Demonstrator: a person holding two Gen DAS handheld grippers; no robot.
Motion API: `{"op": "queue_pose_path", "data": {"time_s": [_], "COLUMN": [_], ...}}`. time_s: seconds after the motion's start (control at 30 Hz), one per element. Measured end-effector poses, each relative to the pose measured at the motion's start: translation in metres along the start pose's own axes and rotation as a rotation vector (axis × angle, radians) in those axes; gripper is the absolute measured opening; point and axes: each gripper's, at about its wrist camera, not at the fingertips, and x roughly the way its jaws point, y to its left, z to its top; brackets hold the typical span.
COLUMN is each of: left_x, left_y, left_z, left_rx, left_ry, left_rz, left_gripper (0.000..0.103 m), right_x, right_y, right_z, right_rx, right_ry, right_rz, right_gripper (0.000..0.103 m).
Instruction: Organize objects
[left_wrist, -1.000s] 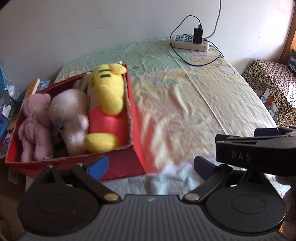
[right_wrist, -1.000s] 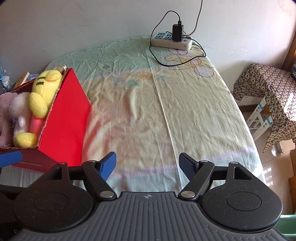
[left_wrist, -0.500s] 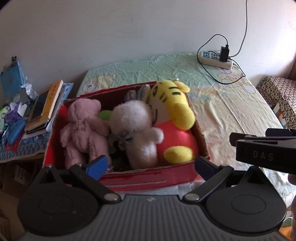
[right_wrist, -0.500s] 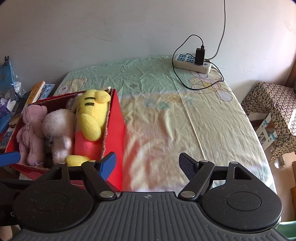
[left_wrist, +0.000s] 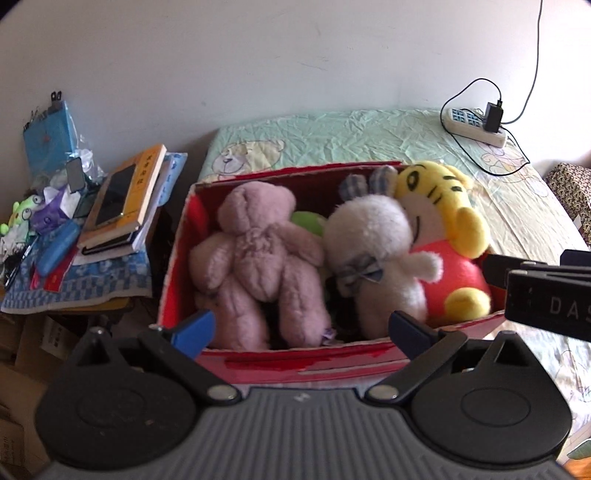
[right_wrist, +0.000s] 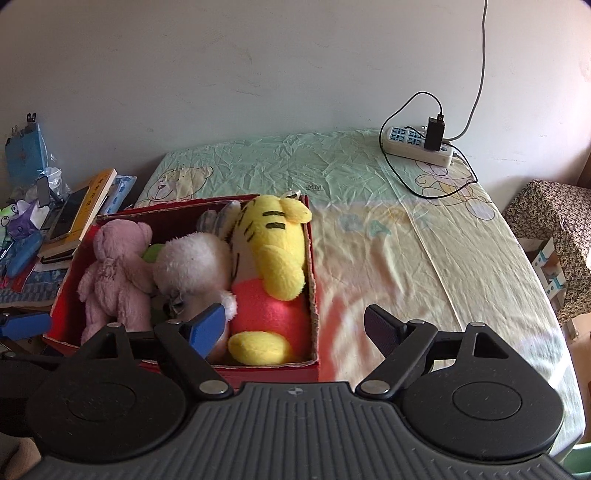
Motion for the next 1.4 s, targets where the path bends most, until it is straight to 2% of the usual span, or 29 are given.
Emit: {"op": "queue_pose_path", "data": {"time_s": [0.17,0.5,0.77,0.9,1.2,1.4], "left_x": [0.007,0.016,0.022,0.025,0.026,0.028], "left_y": [0.014,0.023,0.025,0.024,0.029,0.034], "left_z": [0.0,0.006,0.011,0.012,0.007,0.002], "left_rx": [-0.018,-0.04,-0.043,-0.035,-0.039,-0.056], "left_ry": [0.02,0.038,0.053,0.054,0.043,0.05], "left_rz": [-0.002,0.035,0.03,0.035,0.026,0.02], "left_gripper": [0.101,0.101,0.101,0.101,0.101,0.101], "right_x": [0.008,0.019,0.022,0.028,0.03,0.032], "right_y": [0.008,0.015,0.027,0.026,0.031,0.032], "right_z": [0.001,0.008,0.009,0.009,0.009,0.005], "right_rx": [0.032,-0.008,-0.053,-0.031,-0.05,-0.043], "right_ry": [0.019,0.037,0.023,0.048,0.01,0.023], "right_rz": [0.007,0.022,0.03,0.056,0.005,-0.005], "right_gripper": [0.085,0.085,0.085,0.085,0.085,0.085]}}
